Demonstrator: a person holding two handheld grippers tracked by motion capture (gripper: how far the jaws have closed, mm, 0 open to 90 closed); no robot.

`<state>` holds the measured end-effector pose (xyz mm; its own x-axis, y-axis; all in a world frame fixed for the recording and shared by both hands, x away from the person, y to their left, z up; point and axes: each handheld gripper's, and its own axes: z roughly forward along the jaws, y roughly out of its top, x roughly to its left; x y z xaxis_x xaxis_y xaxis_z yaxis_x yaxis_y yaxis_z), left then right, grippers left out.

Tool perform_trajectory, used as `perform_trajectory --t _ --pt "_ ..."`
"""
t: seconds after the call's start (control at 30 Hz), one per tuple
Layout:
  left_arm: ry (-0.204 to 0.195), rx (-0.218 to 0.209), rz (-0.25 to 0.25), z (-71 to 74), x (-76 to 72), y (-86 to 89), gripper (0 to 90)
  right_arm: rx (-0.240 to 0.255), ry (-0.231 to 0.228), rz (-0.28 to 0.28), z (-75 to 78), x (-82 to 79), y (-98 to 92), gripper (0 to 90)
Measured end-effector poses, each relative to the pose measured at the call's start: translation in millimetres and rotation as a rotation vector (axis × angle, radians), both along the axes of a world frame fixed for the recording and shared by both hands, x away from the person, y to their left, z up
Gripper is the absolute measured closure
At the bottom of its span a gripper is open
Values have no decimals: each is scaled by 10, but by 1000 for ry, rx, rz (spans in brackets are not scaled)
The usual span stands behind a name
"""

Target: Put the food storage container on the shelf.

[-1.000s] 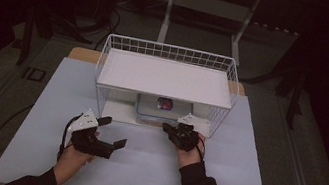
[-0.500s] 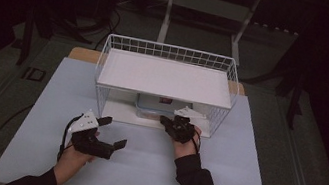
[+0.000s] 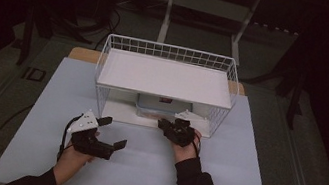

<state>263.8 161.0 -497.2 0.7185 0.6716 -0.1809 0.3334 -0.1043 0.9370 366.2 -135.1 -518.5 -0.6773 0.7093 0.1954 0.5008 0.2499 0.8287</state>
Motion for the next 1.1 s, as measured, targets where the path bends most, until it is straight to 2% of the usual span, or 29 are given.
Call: perform_trajectory --t 0.1,0.2,0.33,0.37,0.43,0.53,0.77,0.97,1.1 --pt "2 -4 -3 5 -5 2 8 -2 5 7 19 -40 -30 619" --pt "1 -4 -12 16 -15 -1 8 12 1 15 50 -93 -59 453" --pt "4 -2 -19 36 -32 -3 8 37 -7 70 92 -188 -74 230" --pt "1 0 -21 42 -40 -2 8 49 -6 84 101 -215 -81 208" --pt "-5 4 -24 54 -59 -1 8 69 -8 104 128 -285 -116 193" --pt "-14 10 -33 70 -96 4 8 59 -30 119 168 -381 -175 174" --pt "0 15 -51 55 -161 48 8 57 -72 113 220 -636 -359 172" --pt "11 19 -63 32 -227 109 8 38 -66 108 162 -803 -499 172" --pt "4 30 -62 21 -270 152 8 38 -72 108 143 -893 -605 171"
